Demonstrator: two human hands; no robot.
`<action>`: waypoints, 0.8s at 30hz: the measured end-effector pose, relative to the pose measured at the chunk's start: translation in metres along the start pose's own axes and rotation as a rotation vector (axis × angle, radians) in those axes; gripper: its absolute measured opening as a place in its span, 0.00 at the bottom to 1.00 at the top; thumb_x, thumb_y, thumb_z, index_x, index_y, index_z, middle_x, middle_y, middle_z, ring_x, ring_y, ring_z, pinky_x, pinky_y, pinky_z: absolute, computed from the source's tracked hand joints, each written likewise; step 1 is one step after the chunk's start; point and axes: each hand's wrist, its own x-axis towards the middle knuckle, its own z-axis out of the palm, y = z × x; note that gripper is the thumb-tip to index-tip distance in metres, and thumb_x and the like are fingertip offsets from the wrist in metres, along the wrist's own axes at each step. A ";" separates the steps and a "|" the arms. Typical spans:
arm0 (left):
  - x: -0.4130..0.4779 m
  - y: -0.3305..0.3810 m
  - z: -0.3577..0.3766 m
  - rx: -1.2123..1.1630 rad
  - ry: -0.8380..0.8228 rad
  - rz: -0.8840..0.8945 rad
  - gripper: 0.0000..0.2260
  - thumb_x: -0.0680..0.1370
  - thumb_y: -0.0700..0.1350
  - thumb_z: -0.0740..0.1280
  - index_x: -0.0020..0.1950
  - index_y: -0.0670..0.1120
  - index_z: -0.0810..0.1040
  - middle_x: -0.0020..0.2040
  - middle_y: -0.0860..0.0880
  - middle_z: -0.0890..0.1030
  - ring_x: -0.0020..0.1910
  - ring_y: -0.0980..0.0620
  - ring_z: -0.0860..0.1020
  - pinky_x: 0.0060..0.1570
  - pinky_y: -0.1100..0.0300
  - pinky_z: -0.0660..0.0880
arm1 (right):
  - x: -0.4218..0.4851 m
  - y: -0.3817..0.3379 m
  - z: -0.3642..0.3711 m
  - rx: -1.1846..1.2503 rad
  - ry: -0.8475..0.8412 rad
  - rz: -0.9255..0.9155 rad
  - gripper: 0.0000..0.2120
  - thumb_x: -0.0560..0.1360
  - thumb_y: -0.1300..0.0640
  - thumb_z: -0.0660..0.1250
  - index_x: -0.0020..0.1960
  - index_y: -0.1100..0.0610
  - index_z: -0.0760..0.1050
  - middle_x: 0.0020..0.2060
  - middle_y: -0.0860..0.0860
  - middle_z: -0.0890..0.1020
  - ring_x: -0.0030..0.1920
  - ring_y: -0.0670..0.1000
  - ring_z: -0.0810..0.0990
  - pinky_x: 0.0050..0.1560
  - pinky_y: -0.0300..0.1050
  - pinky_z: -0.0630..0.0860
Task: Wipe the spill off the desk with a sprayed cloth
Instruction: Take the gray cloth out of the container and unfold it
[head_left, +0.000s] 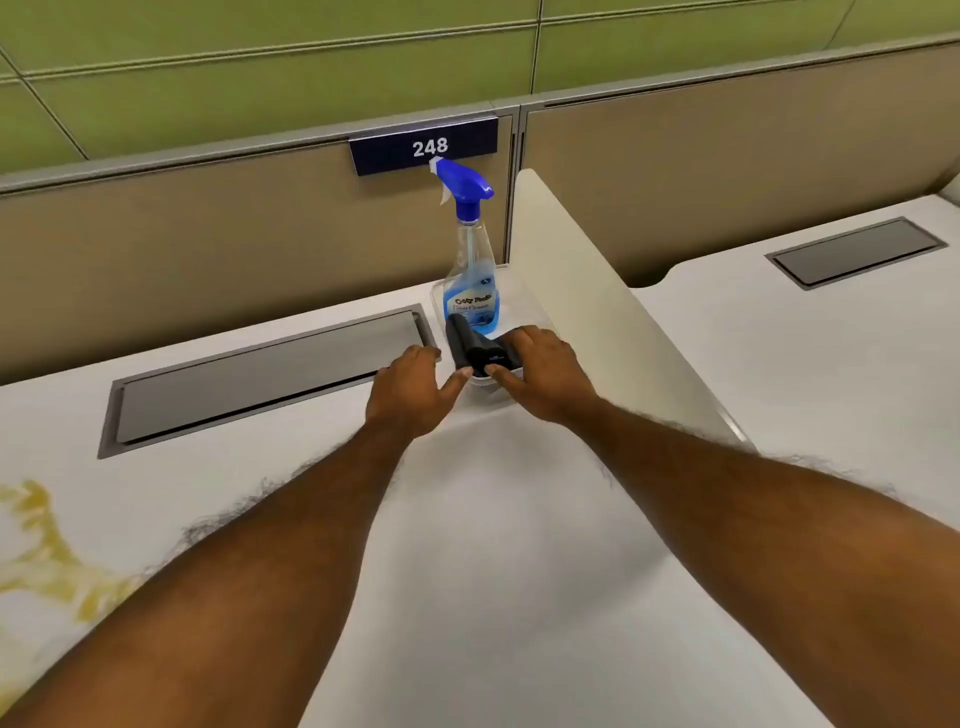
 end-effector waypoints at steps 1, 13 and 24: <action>0.006 0.003 0.003 -0.051 -0.002 -0.038 0.30 0.78 0.65 0.58 0.70 0.45 0.71 0.65 0.46 0.78 0.61 0.46 0.76 0.58 0.51 0.75 | 0.008 -0.002 0.004 0.008 0.004 0.003 0.23 0.77 0.41 0.63 0.65 0.54 0.71 0.60 0.52 0.77 0.58 0.52 0.73 0.60 0.48 0.72; 0.037 0.013 0.029 -0.668 0.080 -0.282 0.17 0.77 0.54 0.69 0.50 0.39 0.82 0.43 0.44 0.84 0.38 0.50 0.80 0.41 0.59 0.77 | 0.039 -0.005 0.026 0.124 -0.120 0.022 0.17 0.76 0.43 0.67 0.57 0.54 0.75 0.49 0.50 0.78 0.47 0.49 0.76 0.48 0.42 0.74; 0.032 0.013 0.028 -0.844 0.153 -0.204 0.10 0.75 0.42 0.73 0.53 0.39 0.82 0.41 0.47 0.82 0.41 0.51 0.81 0.52 0.54 0.81 | 0.043 -0.007 0.007 0.310 -0.045 0.062 0.13 0.75 0.55 0.71 0.59 0.56 0.82 0.53 0.53 0.85 0.50 0.52 0.82 0.57 0.46 0.78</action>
